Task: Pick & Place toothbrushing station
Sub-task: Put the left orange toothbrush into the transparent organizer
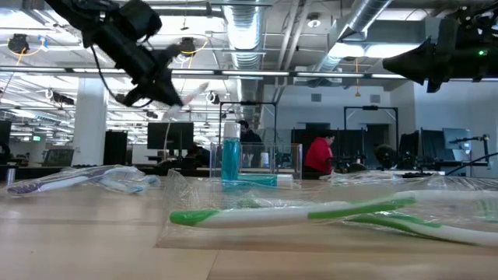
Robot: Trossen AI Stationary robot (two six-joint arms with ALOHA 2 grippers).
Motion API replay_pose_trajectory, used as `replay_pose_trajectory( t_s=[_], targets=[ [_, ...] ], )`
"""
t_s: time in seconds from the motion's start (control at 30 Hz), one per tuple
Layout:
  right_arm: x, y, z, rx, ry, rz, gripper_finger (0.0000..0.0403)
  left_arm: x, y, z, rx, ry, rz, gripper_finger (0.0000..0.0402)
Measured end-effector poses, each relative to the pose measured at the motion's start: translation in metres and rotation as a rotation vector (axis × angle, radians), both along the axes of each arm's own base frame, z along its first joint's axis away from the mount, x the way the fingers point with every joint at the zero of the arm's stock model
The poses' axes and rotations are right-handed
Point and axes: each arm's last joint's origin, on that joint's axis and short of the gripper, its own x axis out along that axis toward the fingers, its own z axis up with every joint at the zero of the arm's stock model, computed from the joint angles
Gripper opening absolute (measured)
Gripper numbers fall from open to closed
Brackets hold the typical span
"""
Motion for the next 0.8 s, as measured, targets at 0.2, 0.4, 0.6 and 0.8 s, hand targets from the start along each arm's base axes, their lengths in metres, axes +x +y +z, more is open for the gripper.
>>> replay_pose_trajectory(
  t_s=[0.2, 0.4, 0.6, 0.8],
  targets=[
    [0.0, 0.001, 0.002, 0.047, -0.055, 0.04, 0.0071, 0.019, -0.022, 0.012, 0.151, -0.078, -0.141, 0.001],
    [0.0, 0.005, 0.008, 0.021, -0.118, 0.189, 0.0071, 0.033, -0.047, 0.021, 0.276, -0.131, -0.216, 0.001],
    [-0.001, 0.005, 0.012, 0.041, -0.171, 0.228, 0.0071, 0.05, -0.072, 0.022, 0.368, -0.162, -0.265, 0.001],
    [0.006, 0.007, 0.014, 0.027, -0.172, 0.279, 0.0071, 0.07, -0.087, 0.013, 0.418, -0.196, -0.34, 0.001]
  ],
)
